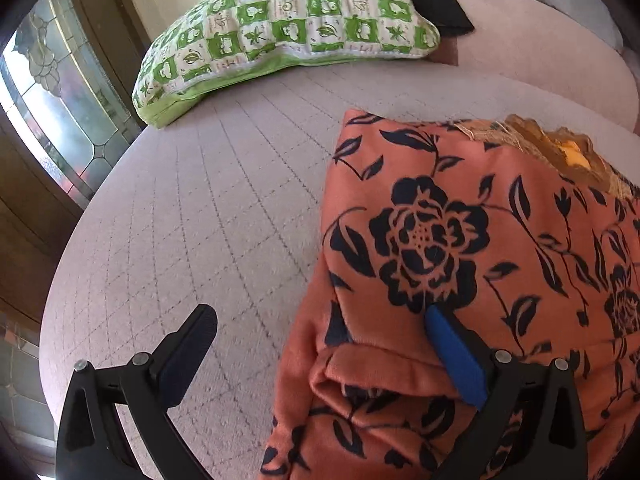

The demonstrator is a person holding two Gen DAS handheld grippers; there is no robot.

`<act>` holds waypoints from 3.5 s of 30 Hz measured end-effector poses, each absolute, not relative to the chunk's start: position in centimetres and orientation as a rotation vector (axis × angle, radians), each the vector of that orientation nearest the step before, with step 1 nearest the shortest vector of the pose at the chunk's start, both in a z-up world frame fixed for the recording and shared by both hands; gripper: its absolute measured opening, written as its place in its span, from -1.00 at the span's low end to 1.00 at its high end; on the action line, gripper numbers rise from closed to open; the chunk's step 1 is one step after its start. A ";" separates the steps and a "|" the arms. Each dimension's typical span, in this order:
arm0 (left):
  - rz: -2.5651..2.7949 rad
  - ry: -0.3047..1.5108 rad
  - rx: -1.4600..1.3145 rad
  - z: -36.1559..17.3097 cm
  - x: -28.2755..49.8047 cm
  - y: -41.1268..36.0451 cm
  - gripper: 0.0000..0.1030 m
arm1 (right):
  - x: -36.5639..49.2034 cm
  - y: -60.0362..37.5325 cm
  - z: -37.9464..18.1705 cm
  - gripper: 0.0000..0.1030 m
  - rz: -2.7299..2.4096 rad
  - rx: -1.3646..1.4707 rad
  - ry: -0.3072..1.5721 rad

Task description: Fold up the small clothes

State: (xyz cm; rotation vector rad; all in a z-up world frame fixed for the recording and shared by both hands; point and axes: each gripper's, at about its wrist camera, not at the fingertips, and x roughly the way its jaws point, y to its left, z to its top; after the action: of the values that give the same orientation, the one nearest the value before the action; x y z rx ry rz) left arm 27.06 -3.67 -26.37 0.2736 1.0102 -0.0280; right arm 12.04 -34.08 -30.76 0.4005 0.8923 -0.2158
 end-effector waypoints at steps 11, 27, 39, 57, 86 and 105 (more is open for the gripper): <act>-0.064 1.060 0.039 -26.3 25.3 0.1 1.00 | 9.5 -34.3 -31.2 -0.21 -0.158 0.357 0.849; 0.038 1.056 -0.020 -25.1 16.4 6.6 0.73 | 2.4 -35.8 -31.5 -0.20 -0.105 0.511 0.903; -0.126 1.035 0.136 -25.1 11.7 2.9 -0.46 | -0.9 -33.6 -31.1 -0.18 -0.112 0.455 1.002; -0.090 1.159 -0.007 -25.6 7.5 6.3 0.42 | -8.9 -38.4 -28.9 0.31 0.040 0.789 1.119; -0.302 1.350 -0.208 -29.0 3.0 9.9 0.42 | -10.6 -36.3 -30.7 0.33 -0.165 0.591 1.325; -0.457 1.355 -0.277 -26.4 4.0 14.6 -0.83 | -9.8 -34.2 -33.8 -0.86 0.053 0.582 1.346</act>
State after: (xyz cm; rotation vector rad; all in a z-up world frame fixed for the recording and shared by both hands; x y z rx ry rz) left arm 4.01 14.55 -26.44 -0.2765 1.3549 -0.4568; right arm -9.81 -34.17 -33.84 0.5823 1.3462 0.0531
